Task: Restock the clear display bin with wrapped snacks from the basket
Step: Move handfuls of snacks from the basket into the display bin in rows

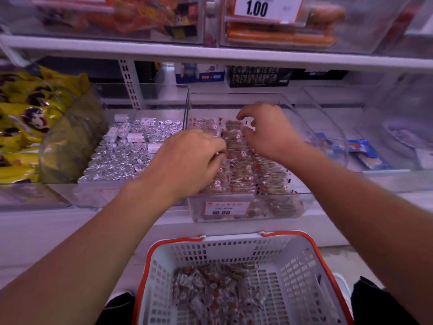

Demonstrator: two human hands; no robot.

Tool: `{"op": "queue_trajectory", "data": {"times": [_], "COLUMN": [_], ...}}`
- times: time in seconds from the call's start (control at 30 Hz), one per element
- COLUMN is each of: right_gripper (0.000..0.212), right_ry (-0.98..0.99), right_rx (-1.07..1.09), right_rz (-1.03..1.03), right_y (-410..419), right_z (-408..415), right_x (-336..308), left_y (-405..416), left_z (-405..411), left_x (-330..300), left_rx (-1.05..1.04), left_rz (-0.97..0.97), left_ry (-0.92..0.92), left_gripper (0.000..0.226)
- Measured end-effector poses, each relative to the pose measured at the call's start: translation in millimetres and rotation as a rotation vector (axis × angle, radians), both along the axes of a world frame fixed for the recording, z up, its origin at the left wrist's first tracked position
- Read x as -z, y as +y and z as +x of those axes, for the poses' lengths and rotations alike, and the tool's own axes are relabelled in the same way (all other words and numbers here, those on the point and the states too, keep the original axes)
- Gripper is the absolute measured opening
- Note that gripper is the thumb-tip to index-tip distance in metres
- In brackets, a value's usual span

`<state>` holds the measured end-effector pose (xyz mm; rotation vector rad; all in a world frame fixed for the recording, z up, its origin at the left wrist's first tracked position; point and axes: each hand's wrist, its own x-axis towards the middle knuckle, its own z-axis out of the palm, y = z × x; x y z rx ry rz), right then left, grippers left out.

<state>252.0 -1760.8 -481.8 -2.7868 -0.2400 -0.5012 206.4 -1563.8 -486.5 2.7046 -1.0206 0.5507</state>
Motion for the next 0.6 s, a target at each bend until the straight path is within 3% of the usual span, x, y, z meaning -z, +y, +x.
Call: {"op": "queue_trajectory", "data": {"times": [0.13,0.2,0.27,0.33,0.4,0.43,0.5,0.6], "right_gripper": [0.006,0.008,0.012,0.023,0.052,0.07,0.088,0.111], "right_ry": [-0.596,-0.63,-0.417,0.065,0.619,0.838,1.137,1.286], "right_rx": [-0.09,-0.094,-0.045,-0.013,-0.069,-0.095,-0.05,0.186], "right_rz": [0.289,0.379,0.373,0.297,0.136,0.085,0.073,0.263], "right_y": [-0.8,-5.7,-11.7,-17.6,-23.6,-26.7,-32.0,-36.3], "right_z": [-103.9,-149.1,-178.3,-192.0,-203.0,-209.0,-229.6,-254.9], "right_x": [29.5,82.0,145.4,206.1,263.8,290.9,339.2,390.2], "left_y": [-3.2,-10.0,-17.3,-22.5,-20.6,-16.8,-9.6,-4.6], "left_z": [-40.0,-61.6,-77.1,-87.0,-102.5,-113.9,-147.2,-186.3], "left_x": [7.6,32.8,71.5,122.7,184.7,218.3,279.1,345.5], "left_rx": [0.199,0.315,0.366,0.29,0.026,-0.146,-0.474,-0.766], "left_rz": [-0.157,-0.194,-0.15,0.031,0.223,0.214,0.018,-0.141], "left_ry": [-0.247,-0.279,-0.187,0.078,0.434,0.613,0.973,1.379], "left_gripper": [0.025,0.026,0.026,0.022,0.025,0.032,0.052,0.095]}}
